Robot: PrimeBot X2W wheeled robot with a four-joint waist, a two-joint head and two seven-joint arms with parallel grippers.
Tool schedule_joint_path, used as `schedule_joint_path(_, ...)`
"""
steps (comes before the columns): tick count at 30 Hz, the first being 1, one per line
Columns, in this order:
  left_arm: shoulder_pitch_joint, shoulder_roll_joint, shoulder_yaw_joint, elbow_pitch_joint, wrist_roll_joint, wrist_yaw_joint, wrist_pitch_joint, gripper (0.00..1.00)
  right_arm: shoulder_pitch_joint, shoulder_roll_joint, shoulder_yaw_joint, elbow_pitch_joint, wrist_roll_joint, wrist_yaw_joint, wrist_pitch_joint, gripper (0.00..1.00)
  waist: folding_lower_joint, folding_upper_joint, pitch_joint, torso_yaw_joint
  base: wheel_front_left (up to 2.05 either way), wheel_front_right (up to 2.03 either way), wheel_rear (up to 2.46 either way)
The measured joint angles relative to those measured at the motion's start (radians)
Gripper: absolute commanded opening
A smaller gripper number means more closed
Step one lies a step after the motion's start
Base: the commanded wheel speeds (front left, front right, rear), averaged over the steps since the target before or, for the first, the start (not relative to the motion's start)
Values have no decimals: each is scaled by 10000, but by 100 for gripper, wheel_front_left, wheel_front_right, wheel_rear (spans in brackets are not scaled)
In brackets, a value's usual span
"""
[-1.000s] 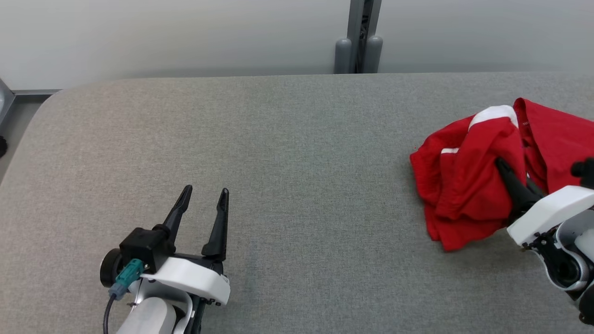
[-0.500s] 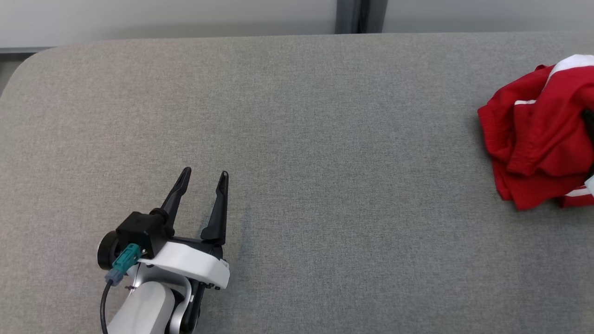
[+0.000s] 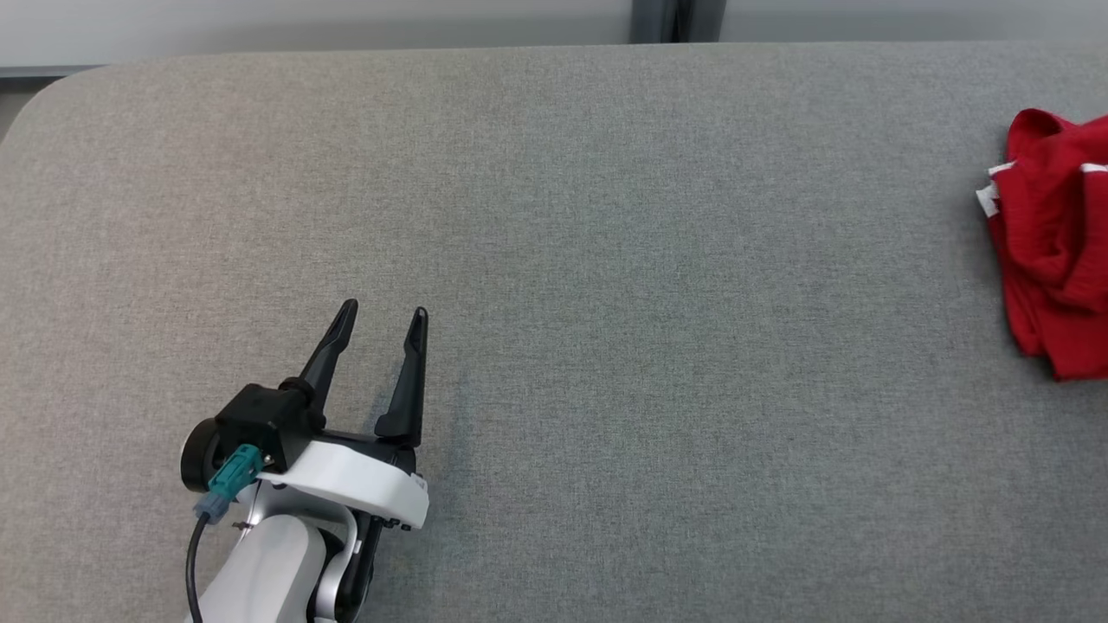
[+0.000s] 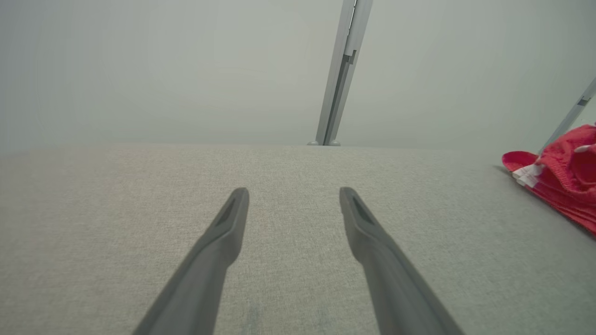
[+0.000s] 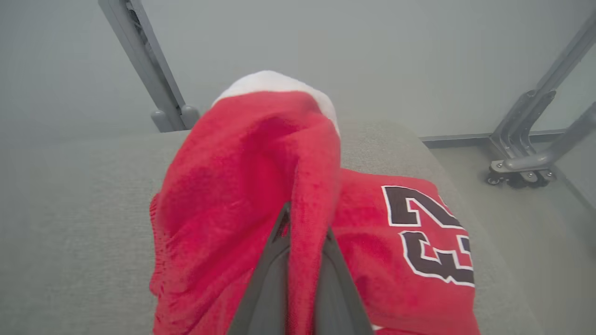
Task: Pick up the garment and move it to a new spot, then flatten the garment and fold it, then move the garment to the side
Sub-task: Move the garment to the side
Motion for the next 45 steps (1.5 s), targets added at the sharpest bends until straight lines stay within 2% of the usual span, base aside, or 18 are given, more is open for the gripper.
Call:
schedule_joint_path(4, -112, -4, -36, -15, 2, 0, 2, 100, -172, 456, -77, 1308, 113, -2, -40, 0, 0, 0, 109, 6, 0, 0, 0)
schedule_joint_path(5, -113, 0, -54, -12, 2, 0, 2, 100, -183, 619, -86, 1607, 109, 0, -113, 4, 0, 0, 146, 20, 0, 0, 0)
schedule_joint_path(6, -124, 2, -63, -13, 4, 0, 4, 100, -210, 755, -98, 1908, 109, 0, -182, 20, 0, 0, 184, 35, 0, 0, 0)
schedule_joint_path(7, -137, 10, -69, -15, 4, 0, 6, 100, -267, 880, -88, 2186, 84, 0, -242, 45, 0, 0, 216, 52, 0, 0, 0)
schedule_joint_path(8, -156, 15, -73, -19, 6, 0, 15, 100, -332, 997, -84, 2475, 6, 0, -330, 91, 0, 0, 239, 68, 0, 0, 0)
schedule_joint_path(9, -163, 40, -73, -27, 19, 6, 17, 100, -377, 1106, -84, 2738, -46, 0, -410, 100, 0, 0, 255, 82, 0, 0, 0)
schedule_joint_path(13, -165, 98, -79, -36, 23, 13, 61, 100, -471, 1574, -56, 3806, -222, 0, -596, 100, 0, 0, 233, 114, 0, 0, 0)
schedule_joint_path(17, -161, 111, -98, -23, 17, 31, 65, 100, -518, 1831, -71, 4362, -385, 0, -713, 100, 0, 0, 66, 107, 0, 0, 0)
schedule_joint_path(26, 135, 100, -71, 65, -105, 31, 54, 100, -467, 2050, -439, 4368, -922, 0, -815, 100, 0, 0, -674, -28, 0, 0, 0)
schedule_joint_path(32, 556, 293, 150, 27, -203, 102, 12, 100, -192, 1921, -1609, 2665, -1848, 0, -849, 100, 0, 0, -1427, -275, 0, 0, 0)
schedule_joint_path(37, 939, 487, 234, -94, -221, 117, 0, 100, 612, 1850, -3068, 604, -2895, 0, -861, 100, 1, 0, -1947, -542, 0, 0, 0)
schedule_joint_path(45, 1274, 660, 614, -497, -387, 322, -17, 100, 3270, 2276, -5173, -2702, -4368, -2, -884, 100, 0, 0, -2403, -590, 0, 0, 0)
